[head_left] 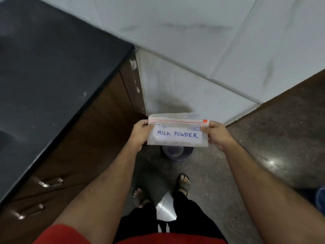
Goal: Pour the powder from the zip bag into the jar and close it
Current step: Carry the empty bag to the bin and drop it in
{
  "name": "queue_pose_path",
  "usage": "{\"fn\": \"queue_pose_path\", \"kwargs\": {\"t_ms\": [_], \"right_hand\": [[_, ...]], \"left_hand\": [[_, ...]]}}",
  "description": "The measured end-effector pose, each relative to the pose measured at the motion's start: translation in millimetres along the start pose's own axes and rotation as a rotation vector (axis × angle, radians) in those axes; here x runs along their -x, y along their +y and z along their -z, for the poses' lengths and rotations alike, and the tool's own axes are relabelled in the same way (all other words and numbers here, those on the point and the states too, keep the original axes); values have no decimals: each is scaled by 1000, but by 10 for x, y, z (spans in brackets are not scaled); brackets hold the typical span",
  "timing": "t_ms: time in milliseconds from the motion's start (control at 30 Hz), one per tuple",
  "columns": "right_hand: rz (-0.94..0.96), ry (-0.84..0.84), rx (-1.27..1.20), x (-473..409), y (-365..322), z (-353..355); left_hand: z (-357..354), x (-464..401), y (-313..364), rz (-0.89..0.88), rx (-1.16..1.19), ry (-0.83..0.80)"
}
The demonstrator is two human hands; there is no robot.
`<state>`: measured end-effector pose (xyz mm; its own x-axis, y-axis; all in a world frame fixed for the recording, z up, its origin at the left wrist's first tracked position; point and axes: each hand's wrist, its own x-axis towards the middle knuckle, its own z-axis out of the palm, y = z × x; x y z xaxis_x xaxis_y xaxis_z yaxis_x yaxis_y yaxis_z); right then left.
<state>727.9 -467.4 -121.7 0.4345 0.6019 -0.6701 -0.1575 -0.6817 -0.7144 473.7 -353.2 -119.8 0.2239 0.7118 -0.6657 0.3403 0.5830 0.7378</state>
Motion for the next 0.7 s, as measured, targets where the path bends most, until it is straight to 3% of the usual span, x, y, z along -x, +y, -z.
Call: {"fn": "queue_pose_path", "kwargs": {"t_ms": [233, 467, 700], "right_hand": [[-90, -21, 7, -791, 638, 232], [-113, 83, -18, -1734, 1617, 193], [-142, 127, 40, -2522, 2486, -176]], "left_hand": [[-682, -716, -679, 59, 11, 127], [-1243, -1661, -1643, 172, -83, 161], [-1790, -2246, -2579, 174, -223, -94]]}}
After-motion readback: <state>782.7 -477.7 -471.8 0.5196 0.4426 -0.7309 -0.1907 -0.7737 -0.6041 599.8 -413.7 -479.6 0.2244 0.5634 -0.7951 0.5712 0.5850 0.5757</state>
